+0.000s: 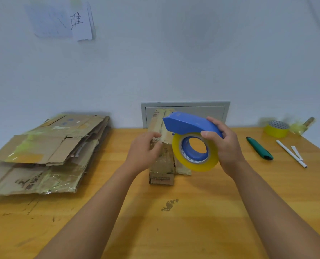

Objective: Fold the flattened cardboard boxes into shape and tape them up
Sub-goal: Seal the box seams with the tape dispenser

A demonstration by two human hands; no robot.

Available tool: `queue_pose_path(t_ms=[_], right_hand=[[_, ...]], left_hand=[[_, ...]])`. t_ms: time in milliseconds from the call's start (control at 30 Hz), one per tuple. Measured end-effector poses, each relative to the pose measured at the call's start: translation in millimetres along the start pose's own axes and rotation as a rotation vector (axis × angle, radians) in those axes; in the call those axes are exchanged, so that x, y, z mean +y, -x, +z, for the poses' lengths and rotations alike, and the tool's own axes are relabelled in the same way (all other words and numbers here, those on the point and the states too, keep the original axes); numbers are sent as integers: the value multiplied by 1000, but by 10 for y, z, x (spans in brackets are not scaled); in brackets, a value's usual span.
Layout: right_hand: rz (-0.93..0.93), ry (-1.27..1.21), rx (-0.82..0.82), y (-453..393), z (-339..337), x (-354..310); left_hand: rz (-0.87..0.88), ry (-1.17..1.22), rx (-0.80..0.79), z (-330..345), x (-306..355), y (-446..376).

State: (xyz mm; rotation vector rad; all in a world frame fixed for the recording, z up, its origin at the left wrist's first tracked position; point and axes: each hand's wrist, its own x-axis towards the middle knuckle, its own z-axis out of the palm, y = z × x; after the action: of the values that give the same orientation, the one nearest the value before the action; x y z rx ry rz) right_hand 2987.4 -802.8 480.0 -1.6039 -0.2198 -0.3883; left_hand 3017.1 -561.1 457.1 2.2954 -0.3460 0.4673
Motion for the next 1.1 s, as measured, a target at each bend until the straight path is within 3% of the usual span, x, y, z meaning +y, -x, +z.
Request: queue_pose_path(t_ms=[333, 600, 800, 1100], right_hand=[[10, -64, -59, -6, -46, -72], [-17, -84, -122, -45, 54, -142], [-15, -64, -142, -57, 59, -149], [-19, 99, -255, -112, -47, -187]], left_hand=[[-268, 399, -7, -123, 191, -29], [-370, 514, -256, -229, 328, -74], [-430, 768, -126, -286, 217, -112], [-454, 717, -110, -355, 191, -186]])
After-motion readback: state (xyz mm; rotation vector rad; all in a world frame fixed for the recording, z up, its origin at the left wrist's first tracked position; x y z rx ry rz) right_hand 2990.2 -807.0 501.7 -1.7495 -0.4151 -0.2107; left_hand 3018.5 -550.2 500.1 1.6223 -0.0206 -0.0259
